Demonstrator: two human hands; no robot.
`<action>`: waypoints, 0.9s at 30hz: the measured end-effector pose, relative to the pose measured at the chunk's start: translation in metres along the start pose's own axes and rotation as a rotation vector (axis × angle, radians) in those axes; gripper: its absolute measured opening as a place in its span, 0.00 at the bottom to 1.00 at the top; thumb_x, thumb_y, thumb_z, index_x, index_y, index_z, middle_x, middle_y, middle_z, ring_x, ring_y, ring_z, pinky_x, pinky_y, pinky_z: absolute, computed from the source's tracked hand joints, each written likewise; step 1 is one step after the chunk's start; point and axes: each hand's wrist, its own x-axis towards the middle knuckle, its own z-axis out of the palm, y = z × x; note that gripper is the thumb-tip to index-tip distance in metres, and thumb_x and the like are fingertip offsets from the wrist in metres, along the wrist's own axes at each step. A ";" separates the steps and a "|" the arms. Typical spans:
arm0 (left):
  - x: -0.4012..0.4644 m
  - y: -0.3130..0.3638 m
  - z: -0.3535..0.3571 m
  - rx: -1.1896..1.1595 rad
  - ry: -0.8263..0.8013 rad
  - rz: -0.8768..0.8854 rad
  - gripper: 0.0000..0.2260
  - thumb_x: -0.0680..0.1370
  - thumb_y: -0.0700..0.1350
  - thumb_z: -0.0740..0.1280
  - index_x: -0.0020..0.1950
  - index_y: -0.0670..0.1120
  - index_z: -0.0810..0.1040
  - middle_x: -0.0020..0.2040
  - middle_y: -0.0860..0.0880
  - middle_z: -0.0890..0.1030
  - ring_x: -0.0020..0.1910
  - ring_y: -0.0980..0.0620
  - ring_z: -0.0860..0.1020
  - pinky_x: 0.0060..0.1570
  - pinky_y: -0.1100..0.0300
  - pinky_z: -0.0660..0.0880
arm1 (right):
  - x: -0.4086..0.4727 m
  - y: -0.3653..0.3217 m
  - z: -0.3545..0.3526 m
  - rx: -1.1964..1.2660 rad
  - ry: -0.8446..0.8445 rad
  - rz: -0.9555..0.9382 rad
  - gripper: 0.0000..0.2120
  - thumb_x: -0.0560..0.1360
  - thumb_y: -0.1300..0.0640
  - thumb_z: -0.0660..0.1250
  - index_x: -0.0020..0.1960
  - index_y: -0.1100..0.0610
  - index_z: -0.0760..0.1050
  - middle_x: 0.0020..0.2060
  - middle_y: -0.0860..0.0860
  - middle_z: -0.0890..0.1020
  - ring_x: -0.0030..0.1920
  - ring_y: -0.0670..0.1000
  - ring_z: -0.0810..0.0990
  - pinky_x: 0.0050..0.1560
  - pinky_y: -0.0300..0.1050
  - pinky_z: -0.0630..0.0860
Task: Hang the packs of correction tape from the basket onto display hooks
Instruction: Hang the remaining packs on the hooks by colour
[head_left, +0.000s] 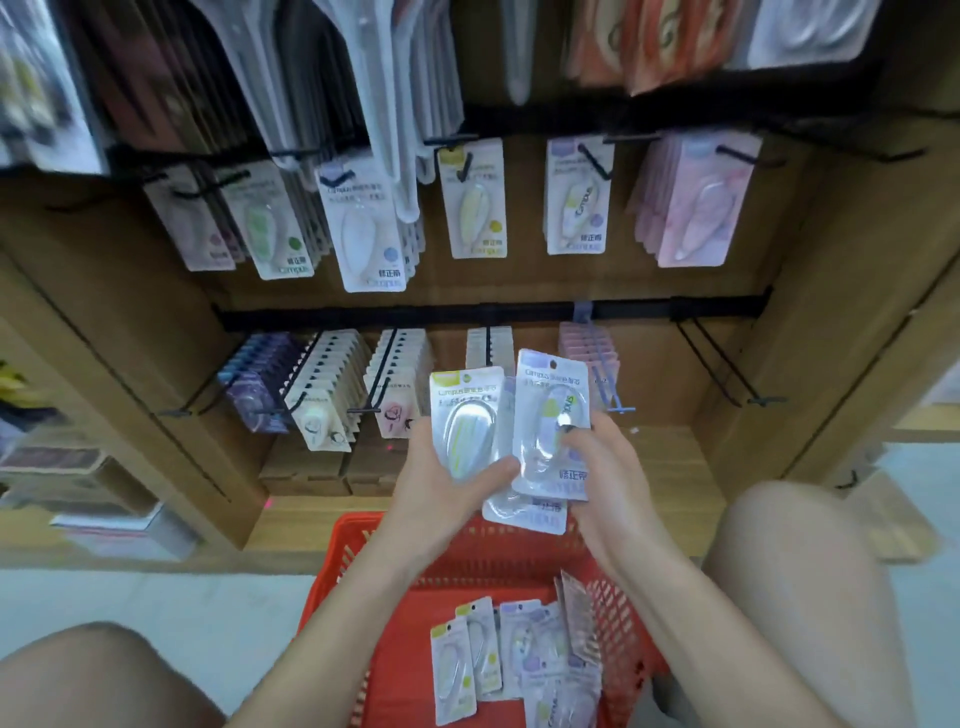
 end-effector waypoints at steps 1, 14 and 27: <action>0.002 0.007 0.000 0.007 0.005 0.010 0.29 0.69 0.60 0.79 0.64 0.59 0.68 0.62 0.56 0.80 0.61 0.58 0.80 0.57 0.57 0.78 | 0.000 -0.007 0.001 -0.009 0.012 -0.028 0.14 0.82 0.63 0.61 0.60 0.52 0.81 0.55 0.56 0.87 0.55 0.57 0.87 0.54 0.56 0.82; 0.042 0.078 -0.006 -0.093 0.020 0.074 0.36 0.63 0.58 0.83 0.65 0.59 0.69 0.62 0.59 0.79 0.63 0.58 0.80 0.65 0.48 0.78 | 0.027 -0.075 0.001 0.089 -0.026 -0.027 0.14 0.83 0.62 0.62 0.68 0.61 0.75 0.63 0.62 0.83 0.63 0.63 0.83 0.60 0.58 0.80; 0.066 0.094 -0.008 0.017 0.093 0.153 0.29 0.72 0.41 0.81 0.63 0.52 0.66 0.56 0.59 0.77 0.48 0.73 0.79 0.41 0.73 0.77 | 0.047 -0.121 -0.016 -0.204 -0.038 -0.366 0.12 0.74 0.57 0.68 0.57 0.53 0.76 0.56 0.52 0.86 0.57 0.55 0.86 0.60 0.64 0.81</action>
